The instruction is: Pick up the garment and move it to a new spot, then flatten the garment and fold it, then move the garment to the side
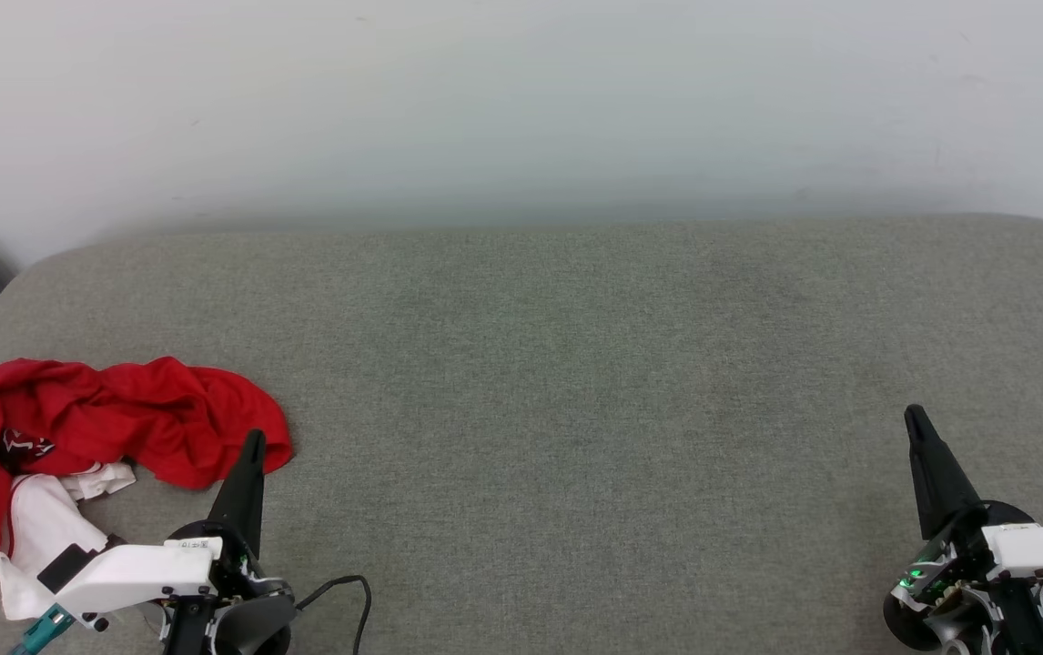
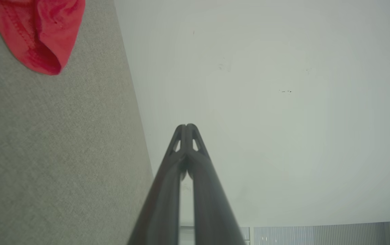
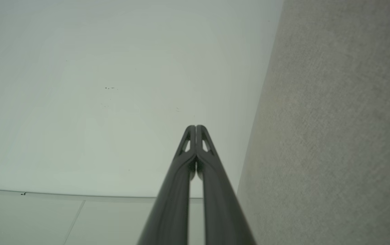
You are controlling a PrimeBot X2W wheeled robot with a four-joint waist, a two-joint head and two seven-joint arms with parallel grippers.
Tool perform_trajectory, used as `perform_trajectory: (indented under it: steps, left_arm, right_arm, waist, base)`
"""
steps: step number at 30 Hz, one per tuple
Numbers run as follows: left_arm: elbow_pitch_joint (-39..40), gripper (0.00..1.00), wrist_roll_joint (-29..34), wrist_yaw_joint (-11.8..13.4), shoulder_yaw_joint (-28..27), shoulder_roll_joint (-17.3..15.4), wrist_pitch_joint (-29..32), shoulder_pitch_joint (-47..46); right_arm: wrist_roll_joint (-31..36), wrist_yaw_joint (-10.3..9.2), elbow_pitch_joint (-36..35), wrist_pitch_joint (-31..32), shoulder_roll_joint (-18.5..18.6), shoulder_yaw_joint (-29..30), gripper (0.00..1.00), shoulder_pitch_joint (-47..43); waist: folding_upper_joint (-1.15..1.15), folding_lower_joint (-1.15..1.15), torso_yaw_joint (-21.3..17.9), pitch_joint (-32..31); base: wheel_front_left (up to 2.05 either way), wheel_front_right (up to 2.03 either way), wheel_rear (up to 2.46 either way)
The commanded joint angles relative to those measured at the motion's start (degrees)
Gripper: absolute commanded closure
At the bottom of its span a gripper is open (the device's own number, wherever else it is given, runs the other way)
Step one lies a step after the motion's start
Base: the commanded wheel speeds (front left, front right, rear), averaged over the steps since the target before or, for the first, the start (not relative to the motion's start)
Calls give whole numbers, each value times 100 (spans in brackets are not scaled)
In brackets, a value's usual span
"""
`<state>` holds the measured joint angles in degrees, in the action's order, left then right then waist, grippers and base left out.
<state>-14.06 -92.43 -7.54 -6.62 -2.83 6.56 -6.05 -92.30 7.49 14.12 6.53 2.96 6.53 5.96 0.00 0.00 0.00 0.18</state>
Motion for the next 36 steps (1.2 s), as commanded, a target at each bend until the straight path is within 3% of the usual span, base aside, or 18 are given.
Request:
perform_trajectory:
  steps: [1, 24, 25, 36]
  left_arm:
    - [2, 100, 8, -12, -3, 7, 6, -42]
    - [2, 100, 8, -12, -3, 7, 6, -42]
    - [0, 0, 0, 0, 1, 0, 0, 0]
    - [35, 0, 23, 2, 312, 6, -240, 0]
  right_arm:
    - [-21, 0, -1, -3, -21, -3, 100, 69]
    - [-21, 0, -1, -3, -21, -3, 100, 69]
    - [0, 0, 0, -1, 0, 0, 0, 0]
    - [135, 0, -40, -240, 4, -215, 0, -85]
  waist:
    - [0, 0, 0, 0]
    - [0, 0, 0, 0]
    - [0, 0, 0, 0]
    - [0, 0, -3, -3]
  base:
    - [0, 0, 0]
    - [0, 0, 0]
    - [0, 0, 0]
    - [0, 0, 0]
